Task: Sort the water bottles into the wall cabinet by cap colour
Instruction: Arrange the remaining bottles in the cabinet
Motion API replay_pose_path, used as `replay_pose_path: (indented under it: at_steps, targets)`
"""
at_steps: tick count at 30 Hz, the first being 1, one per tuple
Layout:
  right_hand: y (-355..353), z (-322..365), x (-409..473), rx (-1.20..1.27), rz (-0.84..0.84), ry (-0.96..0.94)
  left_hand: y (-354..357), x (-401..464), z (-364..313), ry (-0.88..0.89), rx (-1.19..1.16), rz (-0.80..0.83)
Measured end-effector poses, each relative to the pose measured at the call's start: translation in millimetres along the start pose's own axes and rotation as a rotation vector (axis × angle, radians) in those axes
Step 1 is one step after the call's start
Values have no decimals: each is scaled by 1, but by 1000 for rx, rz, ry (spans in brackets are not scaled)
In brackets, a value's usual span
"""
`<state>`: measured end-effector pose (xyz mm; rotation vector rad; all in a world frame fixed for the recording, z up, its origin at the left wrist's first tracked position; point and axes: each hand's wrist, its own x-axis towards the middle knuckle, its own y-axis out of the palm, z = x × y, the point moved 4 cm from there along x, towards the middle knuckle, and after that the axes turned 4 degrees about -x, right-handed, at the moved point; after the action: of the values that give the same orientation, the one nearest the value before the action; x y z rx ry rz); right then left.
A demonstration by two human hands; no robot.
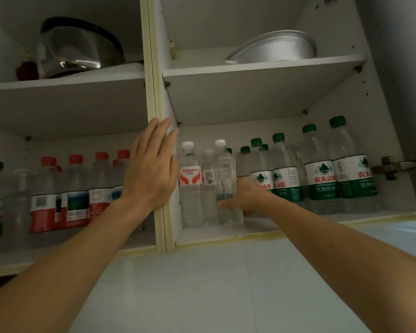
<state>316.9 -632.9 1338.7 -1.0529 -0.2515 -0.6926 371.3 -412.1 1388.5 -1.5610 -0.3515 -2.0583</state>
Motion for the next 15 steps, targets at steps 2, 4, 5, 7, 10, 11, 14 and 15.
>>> replay_pose_path:
  at_steps: [2,4,5,7,10,11,14,15]
  targets:
    - [5,4,5,16,10,21,2,-1,2,4,7,-5]
    - [10,7,9,21,27,40,3,-2,2,10,12,2]
    - [13,9,10,25,36,39,4,-4,3,10,12,6]
    - [20,13,14,29,49,30,4,-4,5,5,12,11]
    - [22,14,19,15,45,44,4,-4,4,0,0,4]
    - [22,14,20,13,44,45,4,-4,4,1,-8,2]
    - [26,14,23,-3,40,25,4,-4,4,8,-7,-3]
    - [28,13,24,-13,34,19,4,-4,5,12,-2,-8]
